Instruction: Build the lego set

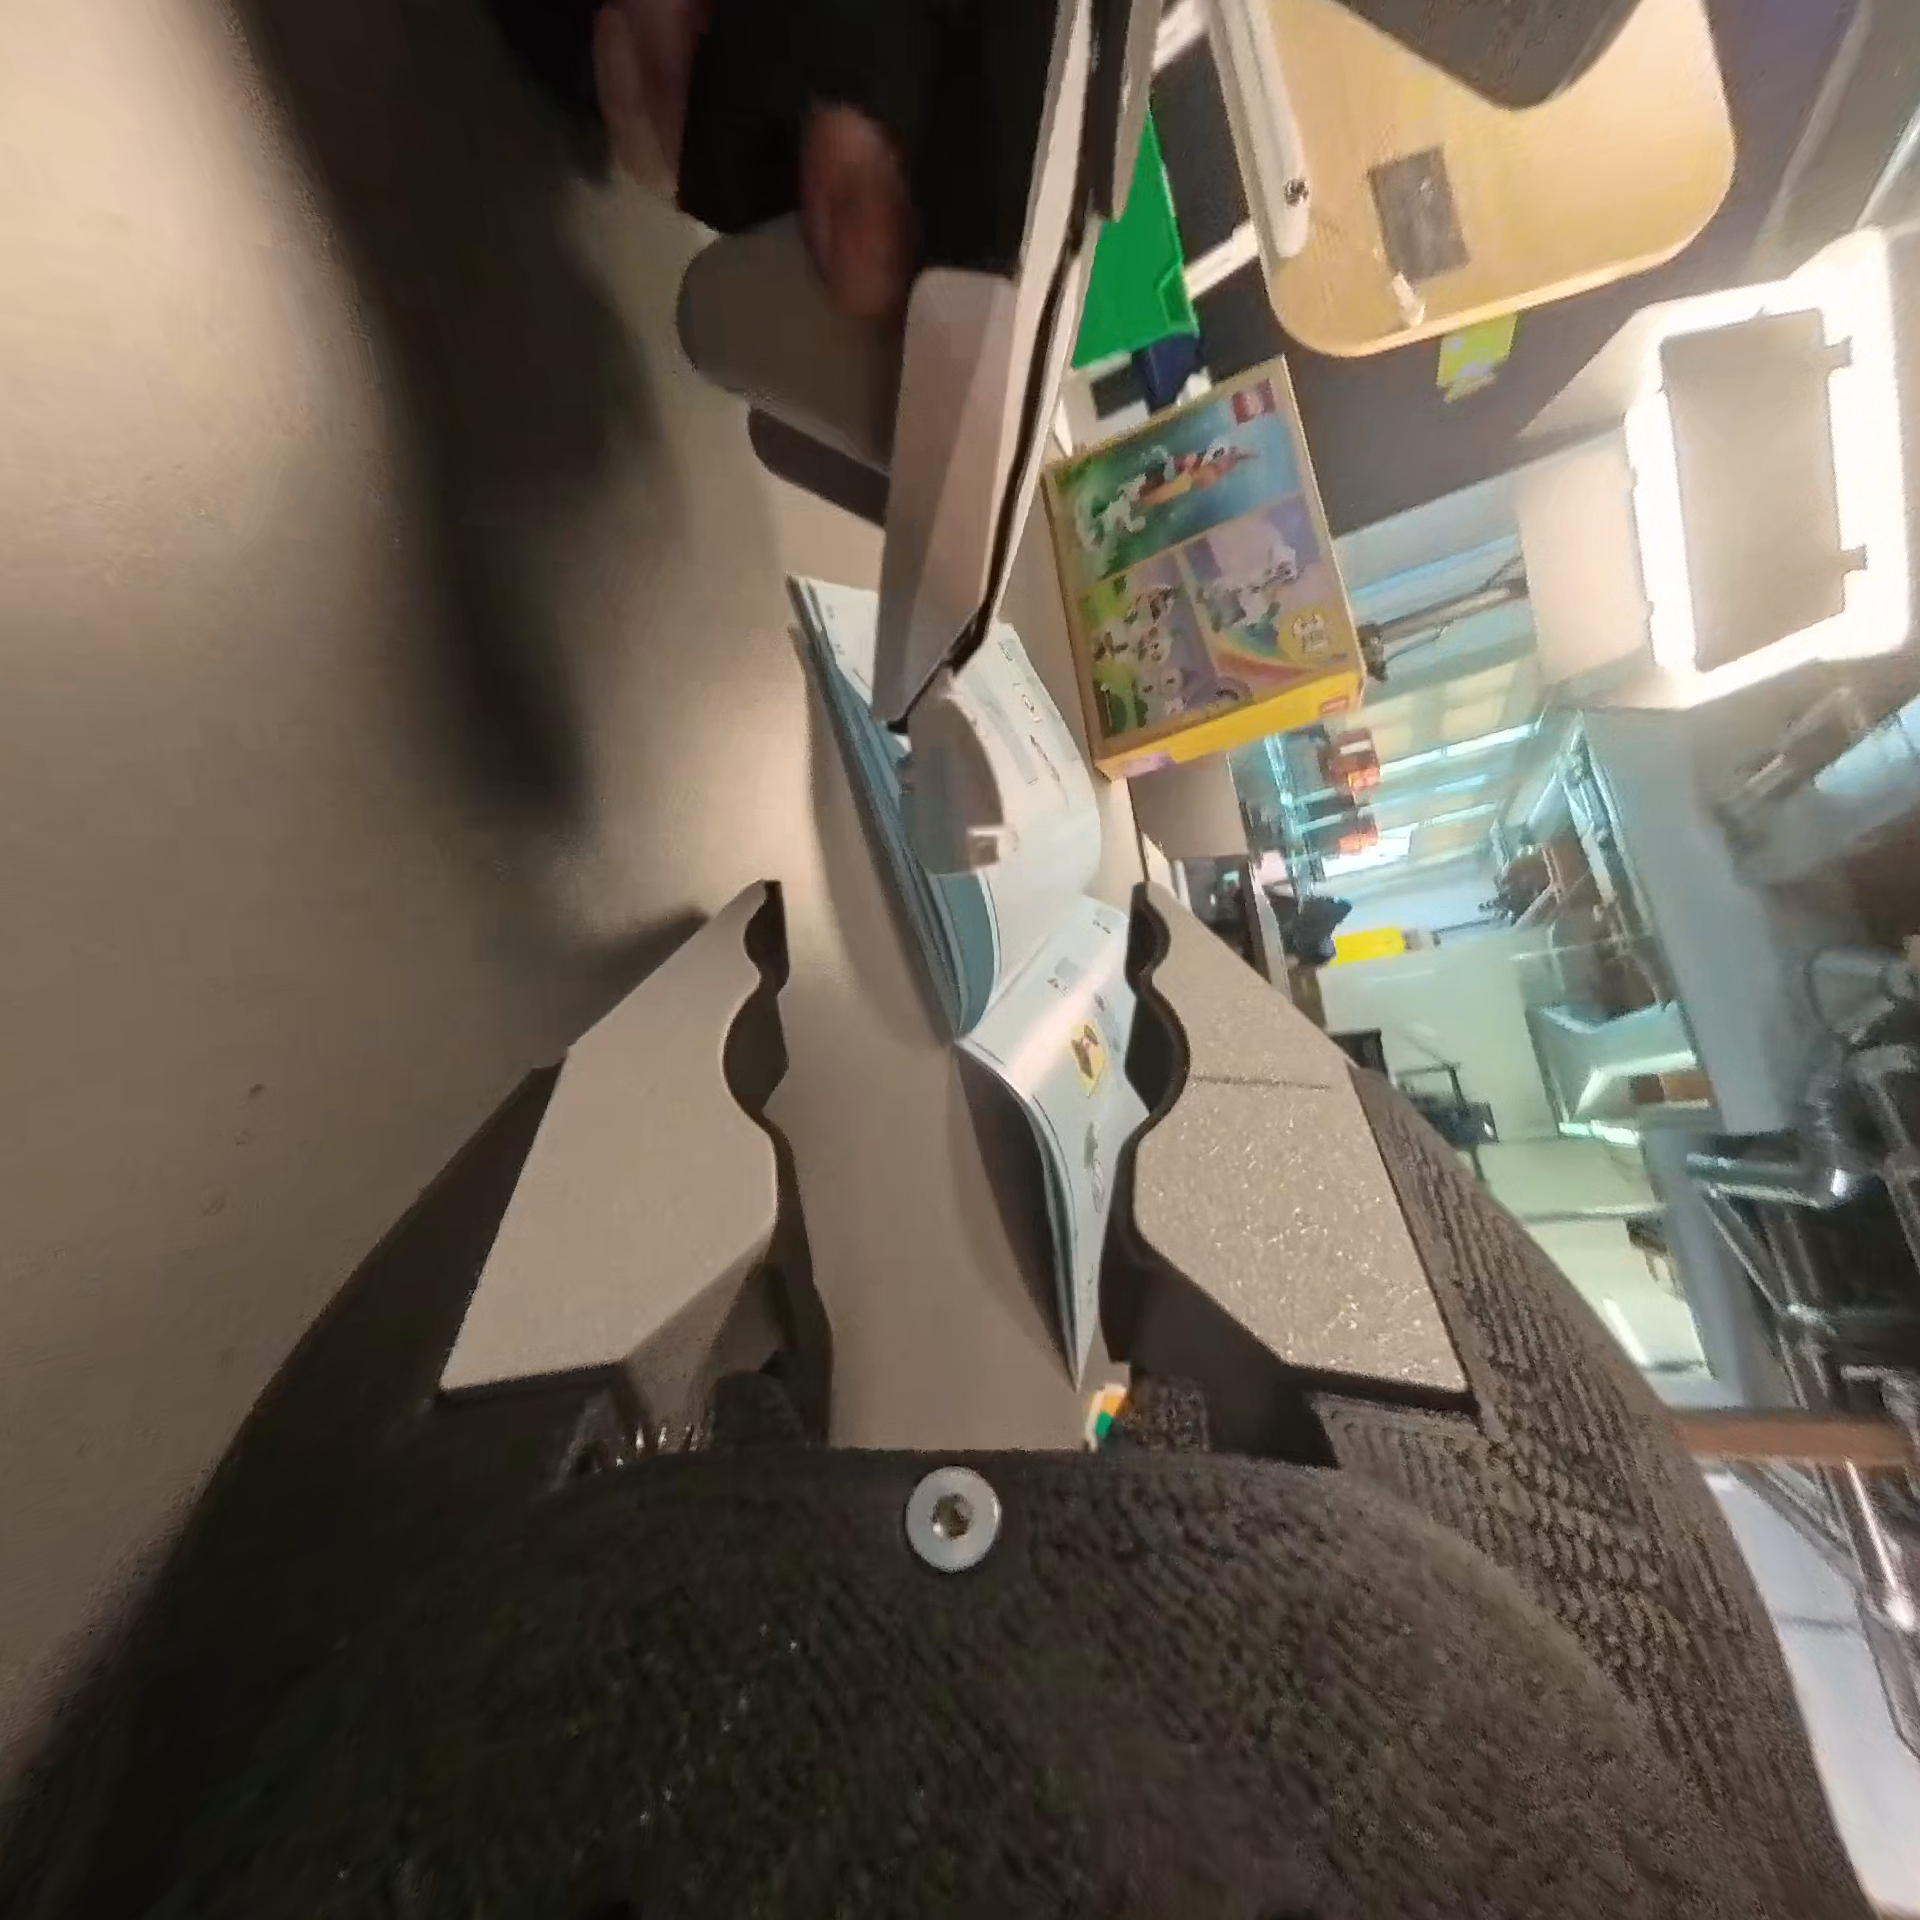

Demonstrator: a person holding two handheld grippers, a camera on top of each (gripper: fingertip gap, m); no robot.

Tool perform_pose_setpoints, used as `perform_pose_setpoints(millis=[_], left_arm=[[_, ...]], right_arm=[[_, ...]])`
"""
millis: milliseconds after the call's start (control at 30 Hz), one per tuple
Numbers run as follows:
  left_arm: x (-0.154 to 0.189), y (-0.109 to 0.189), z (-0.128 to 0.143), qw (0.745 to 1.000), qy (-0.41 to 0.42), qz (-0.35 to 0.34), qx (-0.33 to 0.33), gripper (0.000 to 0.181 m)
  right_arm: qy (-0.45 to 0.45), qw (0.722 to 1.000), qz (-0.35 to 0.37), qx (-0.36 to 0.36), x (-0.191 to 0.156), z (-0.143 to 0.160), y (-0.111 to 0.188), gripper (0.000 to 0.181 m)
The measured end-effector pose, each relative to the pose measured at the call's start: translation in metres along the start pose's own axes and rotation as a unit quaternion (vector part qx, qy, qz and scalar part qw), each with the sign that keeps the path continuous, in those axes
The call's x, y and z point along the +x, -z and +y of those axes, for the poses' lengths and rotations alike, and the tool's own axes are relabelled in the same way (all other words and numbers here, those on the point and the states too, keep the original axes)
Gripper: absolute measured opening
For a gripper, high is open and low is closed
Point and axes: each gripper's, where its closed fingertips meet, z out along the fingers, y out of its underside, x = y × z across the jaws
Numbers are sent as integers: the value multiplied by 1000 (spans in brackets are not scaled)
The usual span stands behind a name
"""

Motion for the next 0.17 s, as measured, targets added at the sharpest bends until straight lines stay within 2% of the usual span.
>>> perform_pose_setpoints(millis=[33,167], left_arm=[[0,0,0,1000,-2,-3,-1,8],[-1,-3,5,999,-26,-23,-21,8]], right_arm=[[8,1000,10,22,2,-3,2,64],[52,989,66,120,17,-24,12,64]])
